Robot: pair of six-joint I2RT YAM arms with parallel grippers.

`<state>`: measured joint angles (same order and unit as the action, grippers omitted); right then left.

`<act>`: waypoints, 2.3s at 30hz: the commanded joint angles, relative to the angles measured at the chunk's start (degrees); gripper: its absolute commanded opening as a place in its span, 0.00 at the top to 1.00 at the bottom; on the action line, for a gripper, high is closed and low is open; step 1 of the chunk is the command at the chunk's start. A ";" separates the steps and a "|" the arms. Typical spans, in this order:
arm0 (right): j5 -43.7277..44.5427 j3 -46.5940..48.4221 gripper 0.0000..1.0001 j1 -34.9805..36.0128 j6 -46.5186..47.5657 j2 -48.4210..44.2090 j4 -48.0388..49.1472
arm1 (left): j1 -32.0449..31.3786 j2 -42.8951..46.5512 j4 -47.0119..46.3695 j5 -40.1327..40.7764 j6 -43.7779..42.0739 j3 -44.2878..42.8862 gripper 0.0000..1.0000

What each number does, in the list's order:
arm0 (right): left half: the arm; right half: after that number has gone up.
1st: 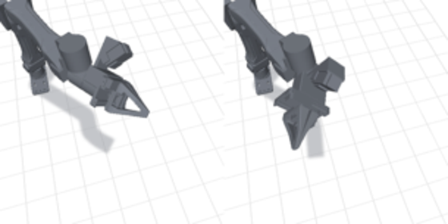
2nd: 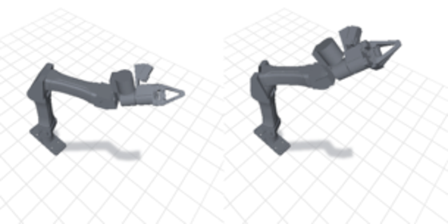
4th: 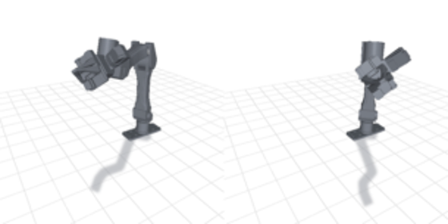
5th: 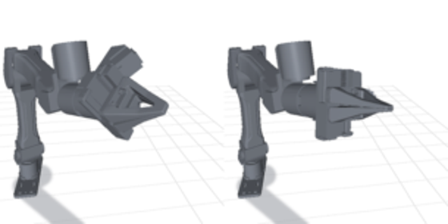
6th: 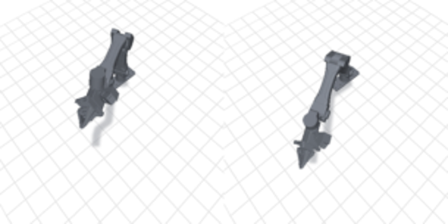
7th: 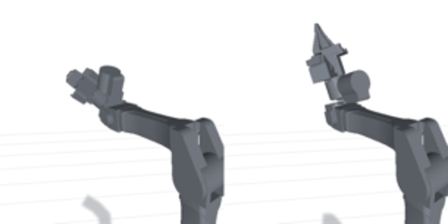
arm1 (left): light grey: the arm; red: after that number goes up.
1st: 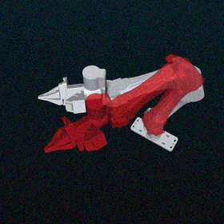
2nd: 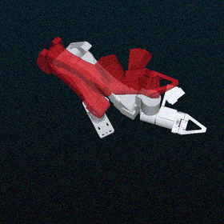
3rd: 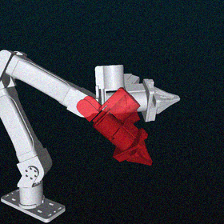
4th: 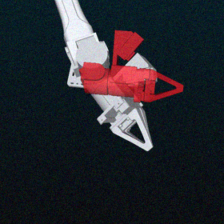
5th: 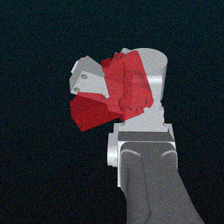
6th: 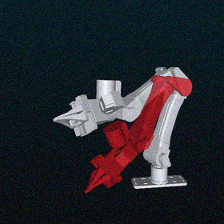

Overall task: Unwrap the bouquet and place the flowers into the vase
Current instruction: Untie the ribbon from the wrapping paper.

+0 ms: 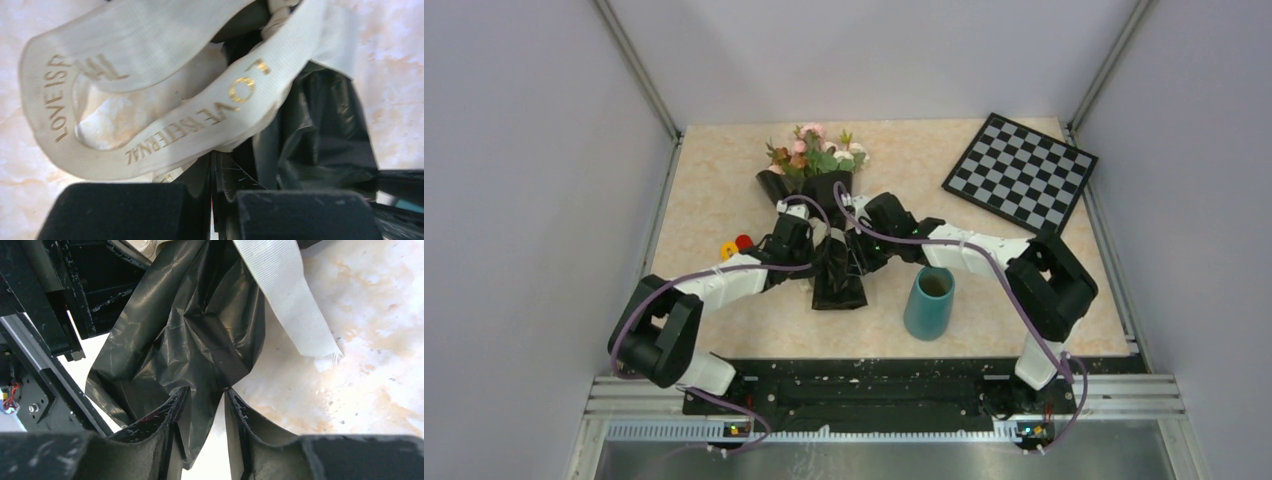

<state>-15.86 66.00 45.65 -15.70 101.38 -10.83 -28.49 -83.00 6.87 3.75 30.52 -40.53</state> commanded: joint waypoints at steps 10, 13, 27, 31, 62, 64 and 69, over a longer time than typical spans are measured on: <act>-7.62 6.83 0.41 -9.84 3.32 0.58 1.67 | 0.62 2.02 5.28 2.76 -0.58 -3.40 1.00; -8.49 8.94 0.38 -10.56 3.90 3.55 1.80 | 0.61 1.71 5.17 1.41 -0.38 -3.76 1.00; -16.72 13.64 0.34 -10.59 1.18 12.99 8.45 | 0.67 2.31 5.16 0.38 -0.03 -3.31 1.00; -17.68 14.18 0.34 -10.58 0.56 14.49 9.37 | 0.65 2.26 4.74 -0.07 0.24 -3.14 1.00; -16.42 14.76 0.81 -10.49 -2.37 12.51 7.86 | 0.63 3.20 3.77 -0.41 0.41 -2.19 1.00; -16.32 14.99 0.79 -10.49 -2.35 12.38 7.73 | 0.65 3.32 3.76 -0.41 0.41 -2.20 1.00; -16.31 15.63 0.73 -10.48 -2.37 12.57 7.45 | 0.64 3.28 3.76 -0.49 0.33 -2.18 1.00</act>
<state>-32.58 79.26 35.03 -18.24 117.38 -4.27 -28.12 -81.87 12.88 3.64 30.35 -43.13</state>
